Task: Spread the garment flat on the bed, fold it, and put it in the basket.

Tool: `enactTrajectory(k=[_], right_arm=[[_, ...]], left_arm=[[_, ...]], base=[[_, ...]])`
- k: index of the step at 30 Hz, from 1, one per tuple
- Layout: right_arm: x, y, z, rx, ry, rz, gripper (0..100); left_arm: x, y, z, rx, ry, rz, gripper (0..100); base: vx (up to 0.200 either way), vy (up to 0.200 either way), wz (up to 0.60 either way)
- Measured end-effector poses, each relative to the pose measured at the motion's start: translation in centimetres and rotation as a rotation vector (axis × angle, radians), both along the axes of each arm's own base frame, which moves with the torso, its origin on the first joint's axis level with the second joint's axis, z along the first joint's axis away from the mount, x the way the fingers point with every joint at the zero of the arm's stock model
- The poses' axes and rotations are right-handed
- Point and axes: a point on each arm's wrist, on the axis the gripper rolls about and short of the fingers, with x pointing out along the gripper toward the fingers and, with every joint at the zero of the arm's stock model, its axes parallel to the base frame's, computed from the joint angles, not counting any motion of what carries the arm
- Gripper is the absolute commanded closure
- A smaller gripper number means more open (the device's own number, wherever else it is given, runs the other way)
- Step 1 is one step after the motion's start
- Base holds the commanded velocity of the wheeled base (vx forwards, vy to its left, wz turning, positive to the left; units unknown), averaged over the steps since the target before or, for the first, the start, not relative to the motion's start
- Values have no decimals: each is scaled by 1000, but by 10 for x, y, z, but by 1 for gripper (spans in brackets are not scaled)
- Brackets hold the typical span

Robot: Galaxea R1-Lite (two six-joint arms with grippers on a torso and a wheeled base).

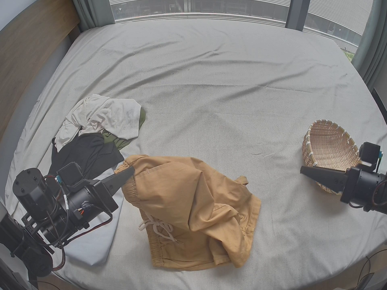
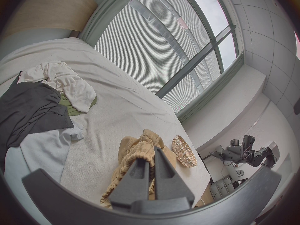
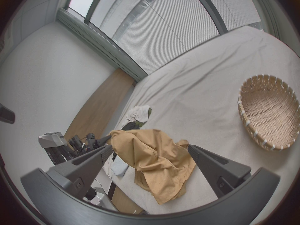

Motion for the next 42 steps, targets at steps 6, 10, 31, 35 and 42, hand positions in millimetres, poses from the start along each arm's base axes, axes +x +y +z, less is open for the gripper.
enactTrajectory(k=[6, 10, 31, 35, 42], right_arm=[[8, 4, -22, -37, 98, 3, 0], [12, 7, -37, -34, 191, 17, 0], [33, 29, -89, 1, 448, 45, 0], [35, 31, -99, -7, 476, 55, 0], [43, 36, -111, 43, 495, 68, 0]], left_arm=[[2, 0, -3, 5, 12, 2, 100], [3, 2, -4, 7, 14, 12, 100], [10, 16, -3, 8, 11, 58, 100], [11, 17, -3, 7, 8, 60, 100], [11, 17, -3, 7, 8, 60, 100]], base=[[0, 0, 0], [0, 0, 0], [0, 0, 0], [0, 0, 0], [0, 0, 0]])
